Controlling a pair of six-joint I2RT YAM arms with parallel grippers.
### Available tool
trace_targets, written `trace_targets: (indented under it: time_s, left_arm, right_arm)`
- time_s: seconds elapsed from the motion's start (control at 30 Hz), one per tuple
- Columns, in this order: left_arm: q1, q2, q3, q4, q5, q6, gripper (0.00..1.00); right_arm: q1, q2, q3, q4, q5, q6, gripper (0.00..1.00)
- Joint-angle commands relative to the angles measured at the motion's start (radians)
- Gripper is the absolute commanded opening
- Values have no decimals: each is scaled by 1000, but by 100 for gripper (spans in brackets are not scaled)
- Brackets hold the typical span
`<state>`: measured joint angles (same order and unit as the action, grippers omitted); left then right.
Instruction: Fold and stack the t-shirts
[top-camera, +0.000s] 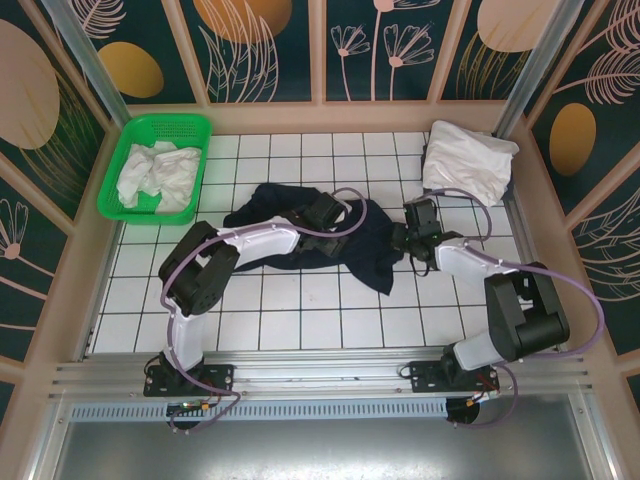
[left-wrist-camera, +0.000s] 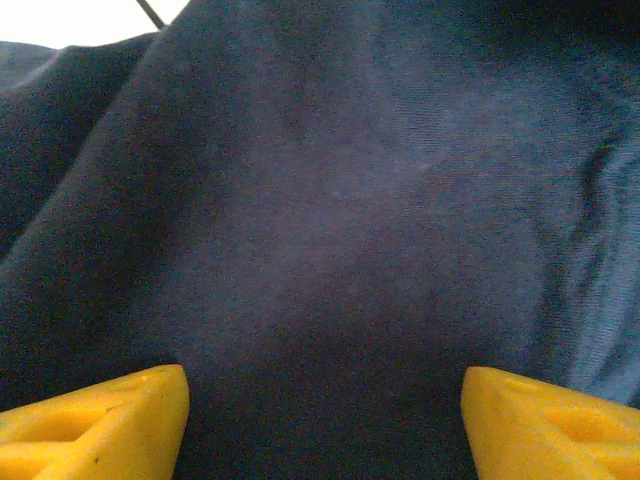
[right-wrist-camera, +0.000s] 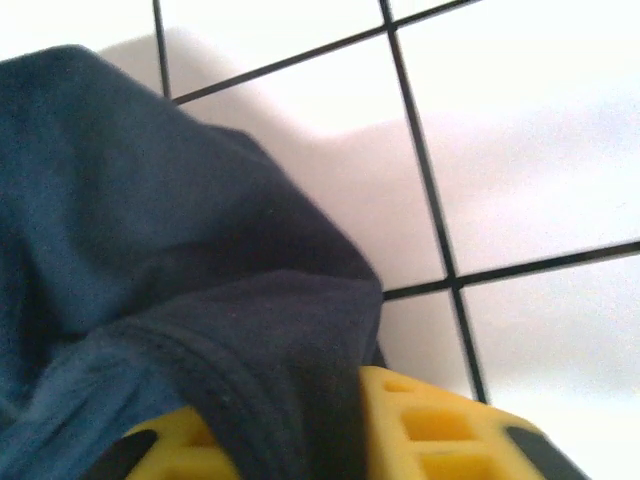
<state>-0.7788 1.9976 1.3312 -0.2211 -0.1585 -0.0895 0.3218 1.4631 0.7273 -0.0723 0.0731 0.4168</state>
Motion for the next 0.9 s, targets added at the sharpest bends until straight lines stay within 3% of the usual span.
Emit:
trace_targets:
  time_s: [0.0,0.17,0.37,0.5,0.77,0.8,0.87]
  left_arm:
    - [15,-9,-20,25,-14,4,72]
    - [21,35,-13,27,-7,15,64]
    - [26,22,-1,-19,-5,22,19]
    - [29,-52,-47,-43,-14,8,0]
    - [32,-277,-192,-35,17,-32,0]
    - [32,-278,-204,-36,23,-32,8]
    - [32,-278,-207,-53,18,-37,39]
  right_arm:
    - [-38,25,53,-21,59,-30,10]
    - [-69,32,100,-33,59,-63,0]
    - [-97,-12,171,-51,71,-116,0]
    - [-124,-63,224,-60,76,-149,0]
    - [-126,-65,240,42,4,-208,0]
    - [-126,-42,246,53,1,-215,0]
    - [-127,18,269,53,-5,-227,7]
